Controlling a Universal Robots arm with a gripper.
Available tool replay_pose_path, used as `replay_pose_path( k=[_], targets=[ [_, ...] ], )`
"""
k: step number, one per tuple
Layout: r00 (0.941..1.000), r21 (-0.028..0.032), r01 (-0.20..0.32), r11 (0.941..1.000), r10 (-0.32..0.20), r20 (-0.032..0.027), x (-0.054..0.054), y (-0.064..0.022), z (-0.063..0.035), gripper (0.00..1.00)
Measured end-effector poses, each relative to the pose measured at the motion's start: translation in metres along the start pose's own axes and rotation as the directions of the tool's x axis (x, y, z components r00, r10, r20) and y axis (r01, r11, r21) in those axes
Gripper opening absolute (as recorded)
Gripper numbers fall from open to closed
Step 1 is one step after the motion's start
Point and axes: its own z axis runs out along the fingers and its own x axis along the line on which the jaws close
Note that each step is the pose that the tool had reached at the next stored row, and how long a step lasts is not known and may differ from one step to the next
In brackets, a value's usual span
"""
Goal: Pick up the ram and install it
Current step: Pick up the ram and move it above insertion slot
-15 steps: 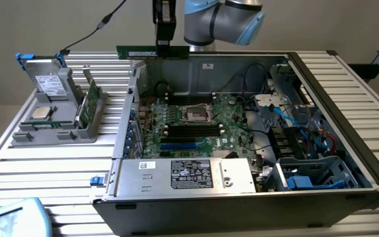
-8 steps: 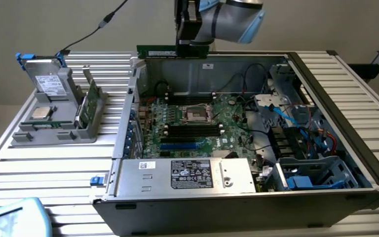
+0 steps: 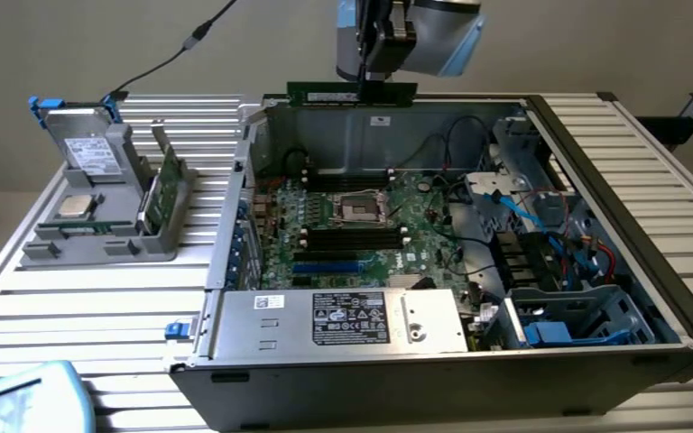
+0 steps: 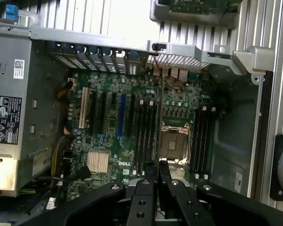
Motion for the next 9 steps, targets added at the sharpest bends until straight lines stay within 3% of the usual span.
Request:
replay_pose_path(
  k=[5, 9],
  targets=[
    [1.0000, 0.0002, 0.000, 1.0000, 0.000, 0.0001, 0.002, -0.0224, -0.0016, 0.14],
    [1.0000, 0.0057, -0.006, 1.0000, 0.006, 0.0004, 0.002, -0.0263, -0.0005, 0.14]
  ],
)
